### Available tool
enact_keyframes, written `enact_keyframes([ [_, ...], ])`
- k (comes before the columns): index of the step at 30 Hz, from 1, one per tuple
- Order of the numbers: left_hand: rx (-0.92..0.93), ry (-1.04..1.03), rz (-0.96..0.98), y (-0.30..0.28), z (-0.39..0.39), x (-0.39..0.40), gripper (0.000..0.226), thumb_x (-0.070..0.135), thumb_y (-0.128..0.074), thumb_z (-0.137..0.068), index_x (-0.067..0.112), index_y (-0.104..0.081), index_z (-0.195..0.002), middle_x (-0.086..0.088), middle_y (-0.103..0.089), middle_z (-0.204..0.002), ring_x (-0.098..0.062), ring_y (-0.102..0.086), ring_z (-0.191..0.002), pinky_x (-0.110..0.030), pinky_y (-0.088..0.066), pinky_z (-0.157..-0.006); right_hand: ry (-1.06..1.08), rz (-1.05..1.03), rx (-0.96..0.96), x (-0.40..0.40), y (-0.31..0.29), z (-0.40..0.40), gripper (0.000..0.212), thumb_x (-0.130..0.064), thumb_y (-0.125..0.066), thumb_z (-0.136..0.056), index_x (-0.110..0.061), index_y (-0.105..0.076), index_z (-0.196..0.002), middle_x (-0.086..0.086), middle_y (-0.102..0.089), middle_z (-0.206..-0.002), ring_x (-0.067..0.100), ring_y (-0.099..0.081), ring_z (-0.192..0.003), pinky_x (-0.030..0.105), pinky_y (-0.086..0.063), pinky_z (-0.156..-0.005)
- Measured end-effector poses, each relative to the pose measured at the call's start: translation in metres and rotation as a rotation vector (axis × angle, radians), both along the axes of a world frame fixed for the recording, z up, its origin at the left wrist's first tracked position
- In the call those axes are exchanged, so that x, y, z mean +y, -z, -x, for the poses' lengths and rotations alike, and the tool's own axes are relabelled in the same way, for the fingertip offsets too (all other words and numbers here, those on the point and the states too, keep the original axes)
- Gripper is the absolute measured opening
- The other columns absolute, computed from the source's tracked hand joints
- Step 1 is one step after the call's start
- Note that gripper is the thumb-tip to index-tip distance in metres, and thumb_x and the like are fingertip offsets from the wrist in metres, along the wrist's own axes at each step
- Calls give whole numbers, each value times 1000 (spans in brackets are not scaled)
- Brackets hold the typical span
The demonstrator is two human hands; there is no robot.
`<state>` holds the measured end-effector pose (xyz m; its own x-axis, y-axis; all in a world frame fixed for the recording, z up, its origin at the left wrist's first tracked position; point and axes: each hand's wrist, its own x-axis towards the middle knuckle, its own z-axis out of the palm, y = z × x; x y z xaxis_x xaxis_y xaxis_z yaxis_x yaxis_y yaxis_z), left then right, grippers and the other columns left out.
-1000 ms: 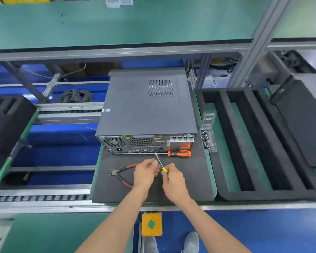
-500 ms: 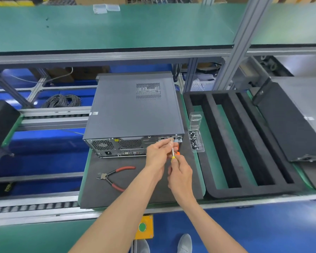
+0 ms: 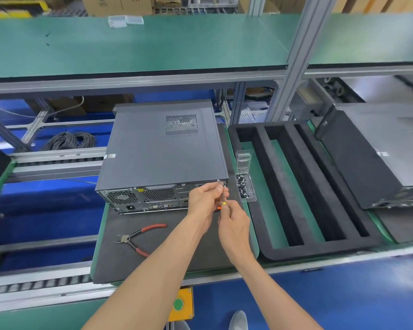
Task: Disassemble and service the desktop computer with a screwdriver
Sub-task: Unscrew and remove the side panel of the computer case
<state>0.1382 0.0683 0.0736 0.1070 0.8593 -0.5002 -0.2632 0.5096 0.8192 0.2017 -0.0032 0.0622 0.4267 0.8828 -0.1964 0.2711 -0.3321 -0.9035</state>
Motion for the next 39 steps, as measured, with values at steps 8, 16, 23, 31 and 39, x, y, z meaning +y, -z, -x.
enact_keyframes([
  [8, -25, -12, -8, -2, 2, 0, 17, -3, -56, -97, 4, -72, -99, -8, -75, -82, -16, -71, -74, -26, -57, -68, 21, 42, 88, 0, -4, 0, 27, -23, -40, -107, -20, -65, -97, 2, -65, -85, 21, -57, -79, 41, -50, -64],
  [16, 1033, -46, -925, 1, 38, 7, 12, 15, -68, -90, 17, -73, -101, 5, -68, -100, -11, -59, -95, -24, -45, -83, 161, 153, 1087, 5, -14, -2, 40, -25, -38, -109, 5, -64, -109, 9, -56, -61, 10, -34, -38, 21, -21, -31],
  [23, 1293, 316, -937, 11, 61, 33, 39, 29, -67, -94, 24, -64, -132, 5, -61, -133, -20, -53, -120, -38, -37, -105, 245, 65, 298, 3, -9, 12, 17, -24, -62, -98, -13, -75, -100, 6, -70, -67, 14, -60, -57, 32, -51, -54],
  [31, 1275, 315, -939, 10, 65, 38, 39, 32, -69, -91, 28, -65, -130, 9, -62, -125, -16, -52, -111, -35, -33, -99, 372, 215, 629, 7, -13, 6, 35, -28, -51, -103, -4, -71, -89, 12, -74, -68, 10, -48, -43, 23, -31, -40],
  [39, 1250, 311, -921, 10, 65, 38, 39, 32, -68, -92, 29, -65, -130, 10, -61, -123, -15, -50, -112, -32, -29, -98, 356, 150, 582, 5, -14, 8, 33, -35, -69, -95, -4, -66, -84, 10, -69, -63, 10, -39, -38, 23, -30, -37],
])
